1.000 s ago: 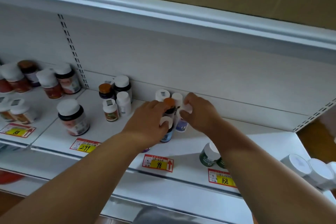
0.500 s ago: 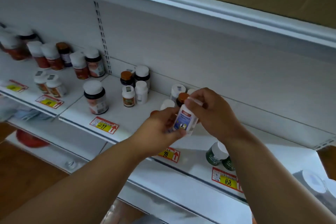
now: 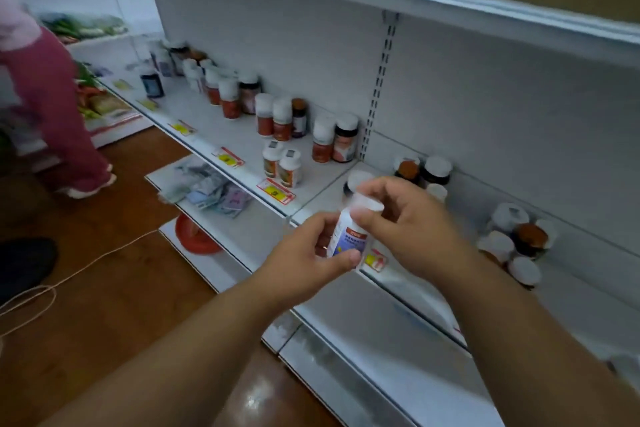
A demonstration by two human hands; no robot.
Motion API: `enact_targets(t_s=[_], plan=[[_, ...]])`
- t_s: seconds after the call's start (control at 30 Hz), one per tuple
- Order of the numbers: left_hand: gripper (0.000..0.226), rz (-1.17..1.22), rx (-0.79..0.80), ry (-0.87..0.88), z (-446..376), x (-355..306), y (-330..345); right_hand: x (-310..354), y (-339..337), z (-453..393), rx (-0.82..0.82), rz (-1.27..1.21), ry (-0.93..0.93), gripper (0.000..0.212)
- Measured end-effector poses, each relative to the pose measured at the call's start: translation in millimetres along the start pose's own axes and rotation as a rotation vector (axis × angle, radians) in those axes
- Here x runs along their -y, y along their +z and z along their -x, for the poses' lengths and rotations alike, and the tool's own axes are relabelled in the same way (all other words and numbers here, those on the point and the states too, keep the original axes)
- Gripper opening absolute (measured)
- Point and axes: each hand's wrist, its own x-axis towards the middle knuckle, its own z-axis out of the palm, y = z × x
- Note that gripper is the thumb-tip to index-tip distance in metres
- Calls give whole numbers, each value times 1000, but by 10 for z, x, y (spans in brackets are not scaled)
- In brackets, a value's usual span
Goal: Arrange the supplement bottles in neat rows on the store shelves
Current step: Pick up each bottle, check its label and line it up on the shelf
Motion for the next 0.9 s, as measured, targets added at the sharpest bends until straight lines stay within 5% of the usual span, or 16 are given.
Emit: enact_targets(t_s=[0.3,0.9], plan=[[47,-228,-180,-119,105,622,-2374,879,1980,-1284,132,51,-93,23],[50,-232,-52,-164,-1552,1664,-3745,512,2932,-3378,126,194,6,28]])
